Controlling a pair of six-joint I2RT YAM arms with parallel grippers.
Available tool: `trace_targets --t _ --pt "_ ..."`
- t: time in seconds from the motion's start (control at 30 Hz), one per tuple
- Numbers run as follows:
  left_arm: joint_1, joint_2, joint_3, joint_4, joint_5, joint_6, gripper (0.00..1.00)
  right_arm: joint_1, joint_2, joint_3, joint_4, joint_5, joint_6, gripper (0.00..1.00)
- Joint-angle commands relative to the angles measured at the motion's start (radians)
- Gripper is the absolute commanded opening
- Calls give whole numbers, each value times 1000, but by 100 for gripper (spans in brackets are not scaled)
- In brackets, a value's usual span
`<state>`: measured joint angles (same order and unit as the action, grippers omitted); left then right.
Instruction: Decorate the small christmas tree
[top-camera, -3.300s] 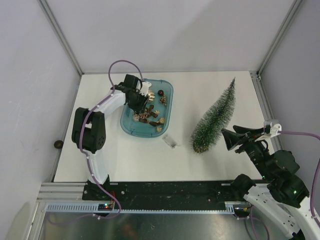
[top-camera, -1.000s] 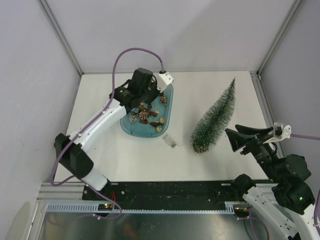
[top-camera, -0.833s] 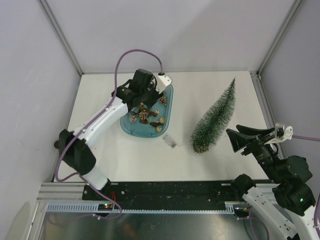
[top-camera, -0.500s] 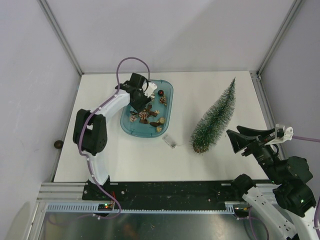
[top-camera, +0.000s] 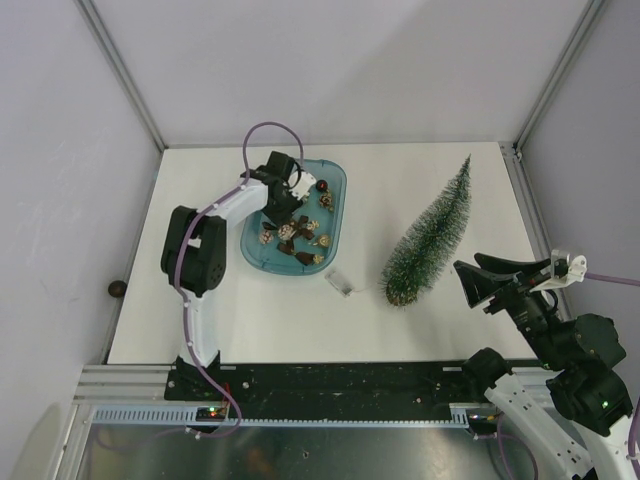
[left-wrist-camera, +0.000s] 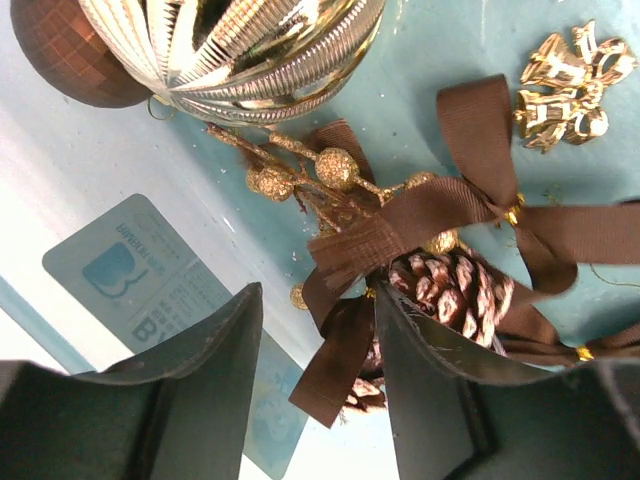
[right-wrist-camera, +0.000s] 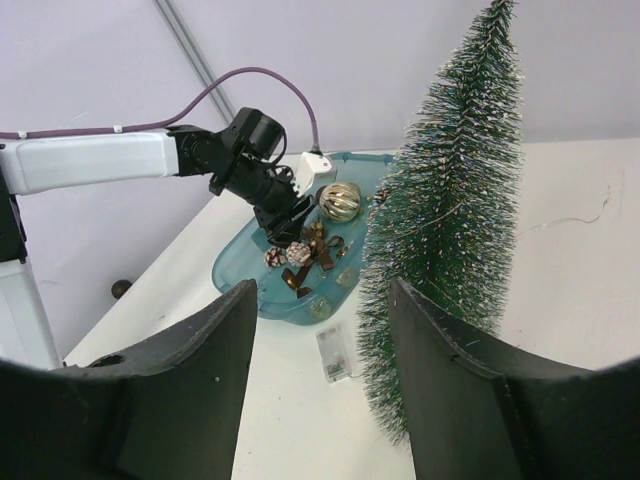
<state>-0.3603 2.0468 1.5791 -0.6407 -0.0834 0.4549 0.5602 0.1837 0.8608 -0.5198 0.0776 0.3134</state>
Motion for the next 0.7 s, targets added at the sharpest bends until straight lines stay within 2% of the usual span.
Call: trace_targets --t 0.0,0.17,0.23,0.43,0.67 --pt "17 23 32 31 -19 32 52 -5 -15 33 -7 -1 -5 60" --pt "18 18 9 34 -10 48 46 -5 -14 33 -11 2 -3 60" --pt "18 10 -7 34 -2 51 40 -5 -13 33 -12 2 -2 60" --pt "18 -44 -49 32 15 47 4 -6 -14 33 -10 1 1 60" --pt "15 -152 -61 27 66 14 0 -9 -19 33 -7 -2 3 60"
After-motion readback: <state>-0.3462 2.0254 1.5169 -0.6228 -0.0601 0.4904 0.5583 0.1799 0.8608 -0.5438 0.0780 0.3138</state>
